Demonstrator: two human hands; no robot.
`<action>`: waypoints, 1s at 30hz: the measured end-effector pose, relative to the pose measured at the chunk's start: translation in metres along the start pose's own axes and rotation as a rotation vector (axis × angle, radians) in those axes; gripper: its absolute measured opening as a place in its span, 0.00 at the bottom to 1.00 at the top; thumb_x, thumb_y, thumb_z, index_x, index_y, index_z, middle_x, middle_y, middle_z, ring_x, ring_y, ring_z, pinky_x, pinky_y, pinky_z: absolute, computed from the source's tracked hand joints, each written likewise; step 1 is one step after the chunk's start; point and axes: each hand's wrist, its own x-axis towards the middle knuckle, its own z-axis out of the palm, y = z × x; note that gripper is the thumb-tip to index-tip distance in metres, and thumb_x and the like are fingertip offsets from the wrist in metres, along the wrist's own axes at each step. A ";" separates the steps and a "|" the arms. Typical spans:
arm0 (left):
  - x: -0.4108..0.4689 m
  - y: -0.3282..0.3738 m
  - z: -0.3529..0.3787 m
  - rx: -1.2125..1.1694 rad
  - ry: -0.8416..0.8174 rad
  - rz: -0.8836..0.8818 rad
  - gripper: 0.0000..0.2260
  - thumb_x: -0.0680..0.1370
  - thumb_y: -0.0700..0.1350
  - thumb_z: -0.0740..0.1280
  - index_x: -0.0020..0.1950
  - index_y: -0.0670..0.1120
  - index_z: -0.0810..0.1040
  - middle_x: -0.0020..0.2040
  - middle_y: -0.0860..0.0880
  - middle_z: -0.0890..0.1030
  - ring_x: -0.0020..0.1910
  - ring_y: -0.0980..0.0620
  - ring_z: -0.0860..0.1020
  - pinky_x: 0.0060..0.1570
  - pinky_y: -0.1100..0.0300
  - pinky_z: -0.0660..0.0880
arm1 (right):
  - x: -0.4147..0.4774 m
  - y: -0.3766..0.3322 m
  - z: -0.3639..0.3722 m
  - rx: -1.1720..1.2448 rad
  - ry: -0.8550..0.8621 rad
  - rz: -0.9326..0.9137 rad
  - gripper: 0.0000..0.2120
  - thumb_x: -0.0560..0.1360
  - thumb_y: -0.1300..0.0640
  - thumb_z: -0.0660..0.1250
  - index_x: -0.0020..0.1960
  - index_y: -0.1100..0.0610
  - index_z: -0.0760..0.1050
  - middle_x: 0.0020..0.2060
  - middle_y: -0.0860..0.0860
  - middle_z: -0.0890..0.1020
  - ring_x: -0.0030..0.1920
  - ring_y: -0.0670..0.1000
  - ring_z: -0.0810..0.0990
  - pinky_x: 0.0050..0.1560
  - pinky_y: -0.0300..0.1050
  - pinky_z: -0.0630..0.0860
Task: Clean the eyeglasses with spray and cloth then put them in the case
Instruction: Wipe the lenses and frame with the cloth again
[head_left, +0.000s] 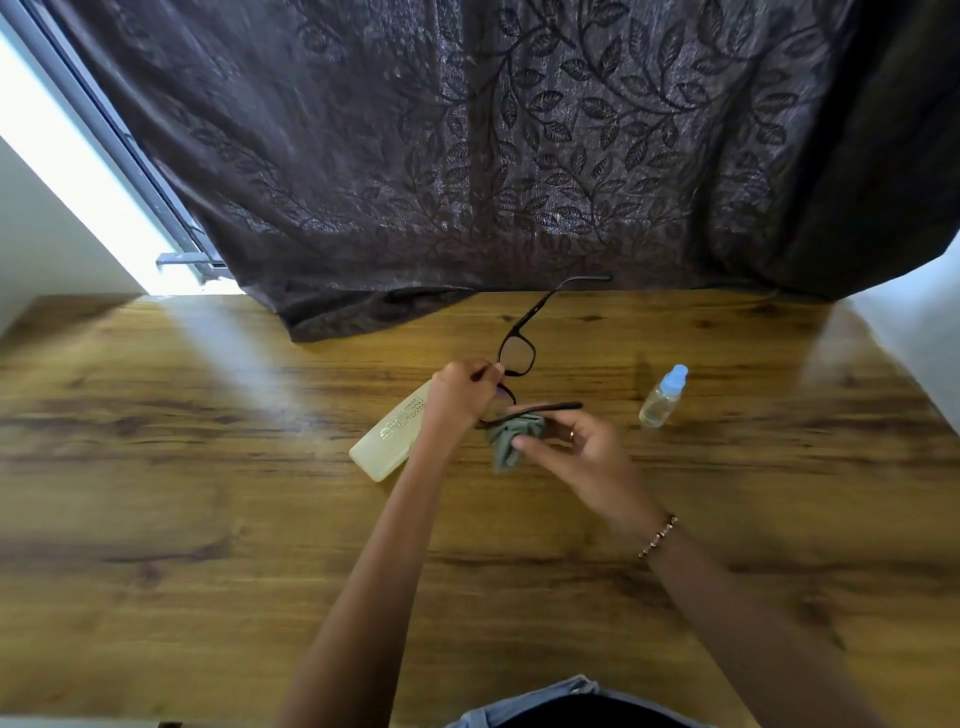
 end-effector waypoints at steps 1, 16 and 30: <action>-0.002 0.002 0.001 0.027 0.014 -0.016 0.11 0.81 0.49 0.62 0.52 0.44 0.81 0.41 0.50 0.81 0.35 0.56 0.75 0.31 0.67 0.67 | 0.000 -0.002 0.004 -0.040 -0.009 -0.021 0.13 0.71 0.57 0.74 0.55 0.50 0.80 0.52 0.46 0.83 0.54 0.44 0.81 0.57 0.47 0.78; -0.033 -0.007 -0.029 -0.019 0.278 0.463 0.19 0.78 0.54 0.64 0.66 0.48 0.75 0.67 0.53 0.72 0.66 0.57 0.70 0.60 0.75 0.62 | 0.020 -0.026 -0.019 0.479 0.165 -0.031 0.07 0.70 0.65 0.69 0.46 0.57 0.81 0.43 0.49 0.85 0.48 0.46 0.82 0.48 0.36 0.77; -0.043 0.004 -0.027 0.251 0.315 0.778 0.14 0.77 0.54 0.64 0.53 0.47 0.82 0.48 0.53 0.83 0.54 0.56 0.75 0.74 0.46 0.56 | 0.031 -0.040 -0.022 0.730 0.084 0.067 0.12 0.68 0.63 0.69 0.51 0.62 0.79 0.45 0.54 0.85 0.46 0.48 0.83 0.47 0.37 0.80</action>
